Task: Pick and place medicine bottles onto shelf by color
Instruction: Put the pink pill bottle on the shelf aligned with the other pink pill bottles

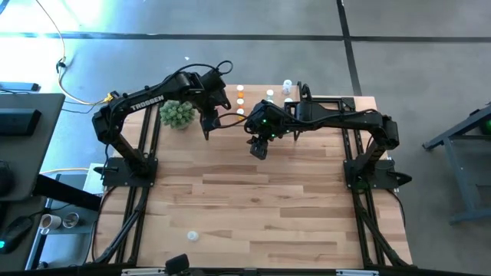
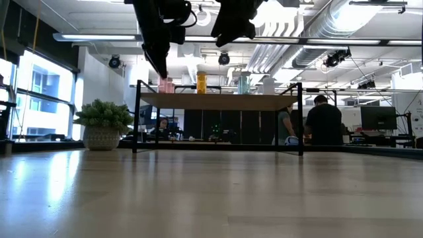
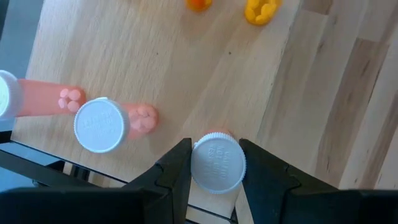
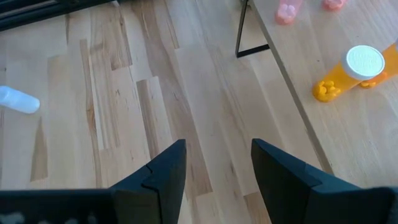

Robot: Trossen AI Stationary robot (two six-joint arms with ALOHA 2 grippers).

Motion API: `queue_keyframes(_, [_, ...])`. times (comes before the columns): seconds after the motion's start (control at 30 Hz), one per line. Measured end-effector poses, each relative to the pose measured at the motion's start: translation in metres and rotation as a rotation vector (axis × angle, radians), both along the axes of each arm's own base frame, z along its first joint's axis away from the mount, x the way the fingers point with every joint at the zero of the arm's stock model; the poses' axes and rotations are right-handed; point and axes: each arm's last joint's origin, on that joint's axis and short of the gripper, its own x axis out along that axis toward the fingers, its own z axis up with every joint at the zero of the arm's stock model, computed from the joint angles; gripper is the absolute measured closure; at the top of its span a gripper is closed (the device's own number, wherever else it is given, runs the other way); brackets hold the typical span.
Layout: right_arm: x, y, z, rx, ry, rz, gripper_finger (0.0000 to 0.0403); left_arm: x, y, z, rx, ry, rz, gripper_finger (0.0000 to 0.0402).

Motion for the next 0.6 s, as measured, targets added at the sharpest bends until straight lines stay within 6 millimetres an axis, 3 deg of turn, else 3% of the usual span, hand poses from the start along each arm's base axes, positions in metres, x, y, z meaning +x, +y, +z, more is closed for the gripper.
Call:
queue_keyframes(0.4, [0.0,0.0,0.0,0.0,0.0,0.0,0.0231,0.0001,0.0001,0.0,0.002,0.0,0.0,0.0287])
queue_keyframes(0.6, [0.0,0.0,0.0,0.0,0.0,0.0,0.0231,0.0004,0.0004,-0.0023,-0.004,0.011,0.0,0.0259])
